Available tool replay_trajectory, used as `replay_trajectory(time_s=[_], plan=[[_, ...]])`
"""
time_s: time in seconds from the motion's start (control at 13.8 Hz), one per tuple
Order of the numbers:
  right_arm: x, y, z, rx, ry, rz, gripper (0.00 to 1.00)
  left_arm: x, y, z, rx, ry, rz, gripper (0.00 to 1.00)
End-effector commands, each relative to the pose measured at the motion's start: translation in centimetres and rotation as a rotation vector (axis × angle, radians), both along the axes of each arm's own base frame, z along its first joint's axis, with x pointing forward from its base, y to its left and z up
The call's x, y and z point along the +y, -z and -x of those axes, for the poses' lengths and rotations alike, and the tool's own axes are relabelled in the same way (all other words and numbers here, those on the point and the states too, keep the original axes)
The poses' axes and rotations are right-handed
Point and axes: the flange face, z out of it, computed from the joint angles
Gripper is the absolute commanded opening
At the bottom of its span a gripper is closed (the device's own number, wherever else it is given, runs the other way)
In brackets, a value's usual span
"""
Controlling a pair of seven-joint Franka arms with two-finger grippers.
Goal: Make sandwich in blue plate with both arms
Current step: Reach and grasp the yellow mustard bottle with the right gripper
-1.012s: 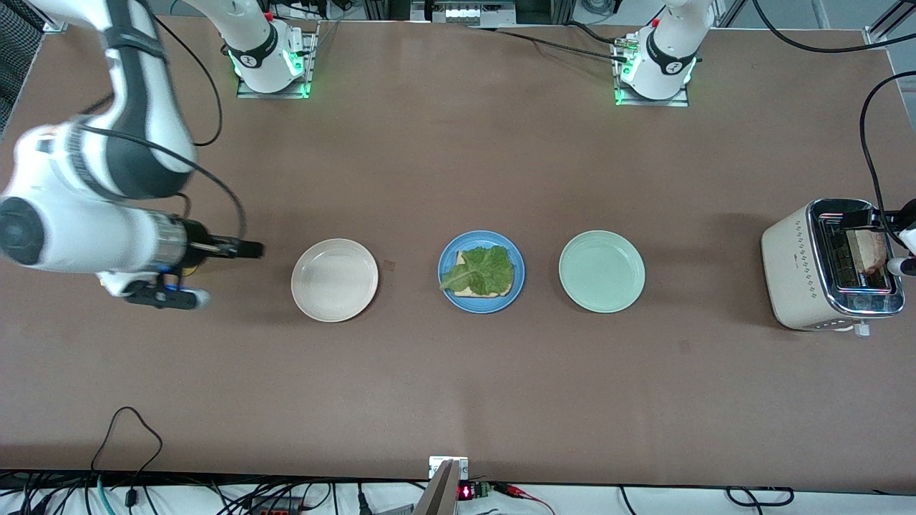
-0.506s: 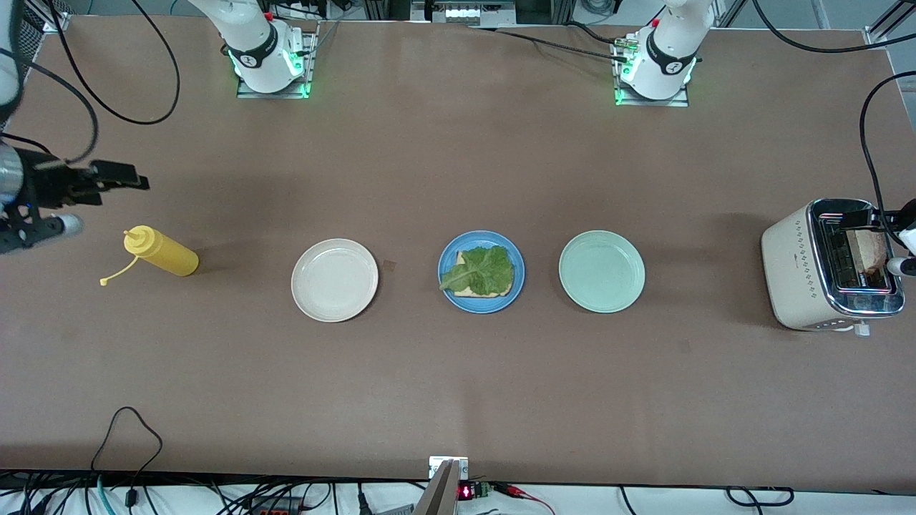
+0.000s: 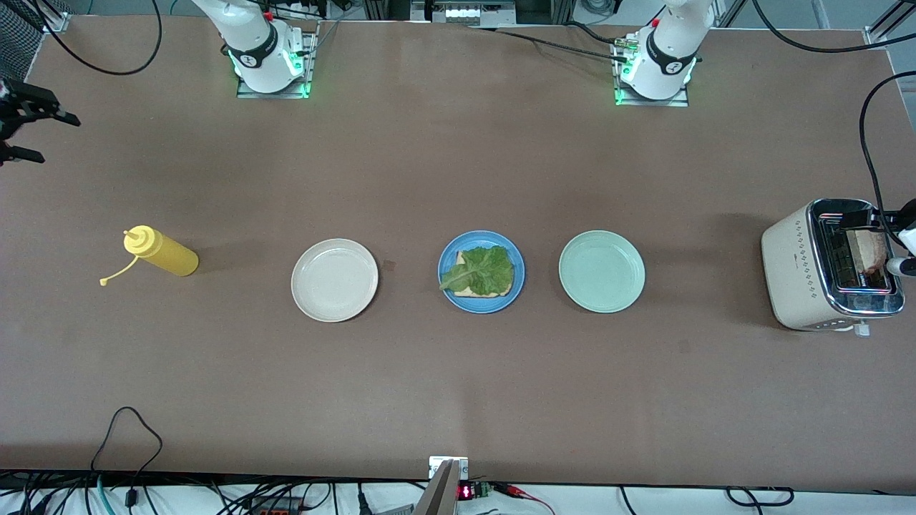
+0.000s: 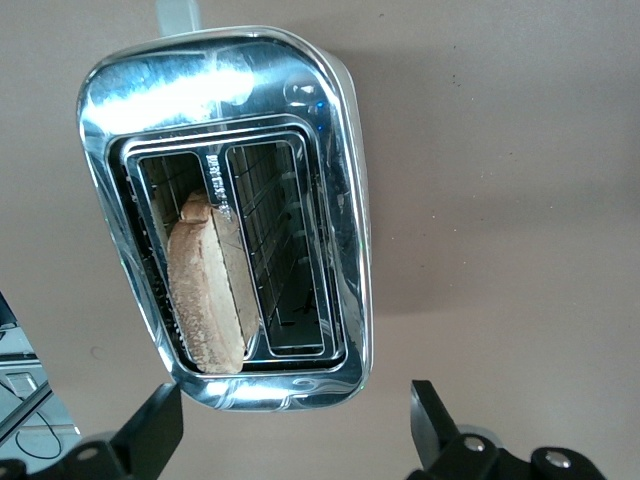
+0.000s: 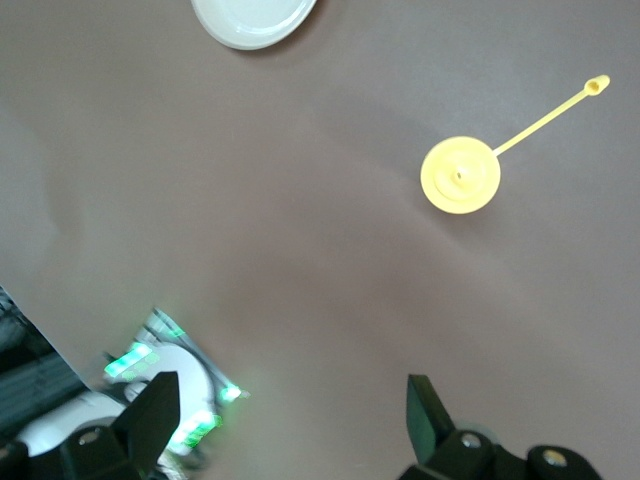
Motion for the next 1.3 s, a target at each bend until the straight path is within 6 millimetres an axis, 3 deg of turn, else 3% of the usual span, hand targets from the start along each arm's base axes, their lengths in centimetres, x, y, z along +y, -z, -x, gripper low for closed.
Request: replay_trajectory(time_s=[0.0, 0.14, 0.36, 0.65, 0.8, 0.94, 1.23], plan=[[-4.4, 4.1, 2.4, -0.118, -0.161, -0.086, 1.00, 0.0, -0.6, 0.3, 0.010, 0.012, -0.012, 1.00], [-8.2, 8.4, 3.6, -0.189, -0.232, -0.208, 1.00, 0.0, -0.6, 0.3, 0.010, 0.012, -0.012, 1.00], [-11.9, 15.8, 3.2, -0.329, -0.336, -0.369, 1.00, 0.0, -0.6, 0.3, 0.010, 0.012, -0.012, 1.00], [-14.4, 23.9, 1.7, -0.483, -0.405, -0.478, 1.00, -0.1, -0.6, 0.3, 0.012, 0.013, -0.012, 1.00], [-14.7, 28.5, 0.5, -0.606, -0.431, -0.540, 1.00, -0.1, -0.7, 0.3, 0.010, 0.013, -0.013, 1.00], [-15.4, 32.5, 0.8, -0.622, -0.399, -0.581, 1.00, -0.2, -0.8, 0.3, 0.009, 0.014, -0.013, 1.00], [-14.9, 37.0, -1.2, -0.764, -0.380, -0.654, 1.00, -0.2, -0.8, 0.3, 0.009, 0.014, -0.013, 1.00]])
